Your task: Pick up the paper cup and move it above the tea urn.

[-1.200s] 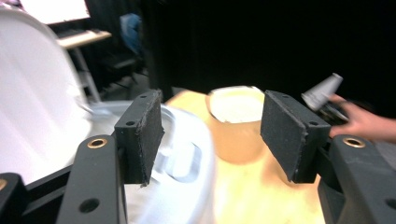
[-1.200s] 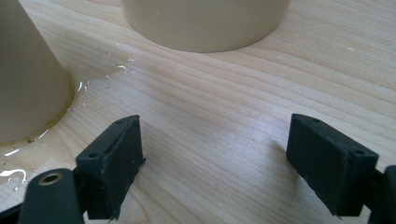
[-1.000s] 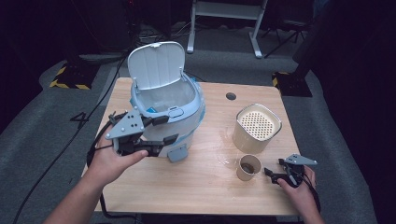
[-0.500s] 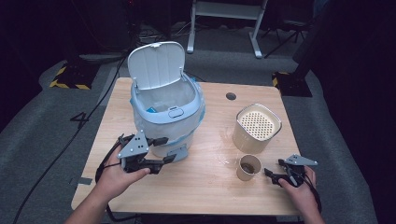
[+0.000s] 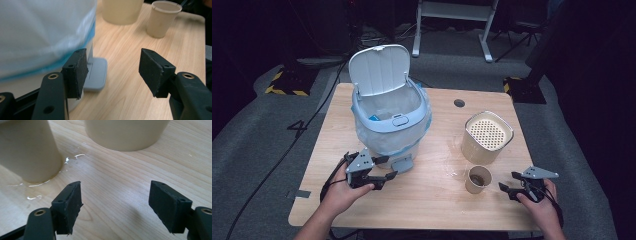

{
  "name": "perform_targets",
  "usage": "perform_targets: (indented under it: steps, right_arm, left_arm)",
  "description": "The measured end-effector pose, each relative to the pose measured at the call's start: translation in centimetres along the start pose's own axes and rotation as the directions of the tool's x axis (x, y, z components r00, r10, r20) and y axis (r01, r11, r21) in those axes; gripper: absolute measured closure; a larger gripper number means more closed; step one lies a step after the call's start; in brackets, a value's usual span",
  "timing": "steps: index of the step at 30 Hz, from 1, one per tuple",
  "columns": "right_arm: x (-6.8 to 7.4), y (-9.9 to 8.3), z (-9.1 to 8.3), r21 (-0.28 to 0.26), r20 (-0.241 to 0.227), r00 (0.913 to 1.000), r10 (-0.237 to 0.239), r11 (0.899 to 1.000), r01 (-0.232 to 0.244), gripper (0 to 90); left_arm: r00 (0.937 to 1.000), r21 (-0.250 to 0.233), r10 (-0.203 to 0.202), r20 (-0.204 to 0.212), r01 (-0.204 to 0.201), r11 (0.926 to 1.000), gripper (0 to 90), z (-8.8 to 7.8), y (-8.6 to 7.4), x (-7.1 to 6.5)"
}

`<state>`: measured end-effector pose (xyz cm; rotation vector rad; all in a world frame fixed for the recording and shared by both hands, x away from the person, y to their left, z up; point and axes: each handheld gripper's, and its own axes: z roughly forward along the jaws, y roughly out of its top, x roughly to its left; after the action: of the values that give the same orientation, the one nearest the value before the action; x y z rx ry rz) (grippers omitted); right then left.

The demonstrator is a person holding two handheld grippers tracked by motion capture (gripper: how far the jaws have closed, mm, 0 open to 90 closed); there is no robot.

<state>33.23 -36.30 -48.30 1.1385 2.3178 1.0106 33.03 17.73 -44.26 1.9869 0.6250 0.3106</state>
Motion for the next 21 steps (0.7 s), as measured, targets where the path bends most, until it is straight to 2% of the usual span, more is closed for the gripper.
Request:
perform_targets:
  steps: [3, 6, 11, 14, 21]
  right_arm:
    - [0.2, 0.2, -0.4, 0.003, -0.011, 0.9998, -0.015, 1.000, 0.015, 28.6]
    - [0.6, 0.4, -0.8, -0.006, -0.020, 0.9996, -0.022, 1.000, 0.021, 28.7]
    - [1.1, 0.6, -1.4, -0.022, -0.035, 0.9989, -0.030, 0.999, 0.029, 28.6]
    - [1.4, 0.7, -1.8, -0.031, -0.043, 0.9983, -0.039, 0.999, 0.038, 28.6]
    - [2.3, 0.8, -2.5, -0.053, -0.064, 0.9964, -0.055, 0.997, 0.052, 28.6]
  left_arm:
    - [0.9990, 0.018, -0.038, -0.024, 0.039, 0.9991, 40.8, 0.6, -1.2, 0.8]
    - [0.9968, 0.029, -0.080, -0.011, 0.080, 0.9964, 43.3, 0.8, -2.0, 1.1]
    - [0.9975, 0.072, -0.066, -0.027, 0.067, 0.9951, 40.4, 1.4, -2.9, 1.0]
    - [0.9985, 0.108, -0.051, -0.017, 0.053, 0.9928, 40.1, 1.9, -3.4, 0.6]
    - [0.9994, 0.158, -0.032, -0.009, 0.033, 0.9868, 39.1, 2.8, -4.0, -0.1]
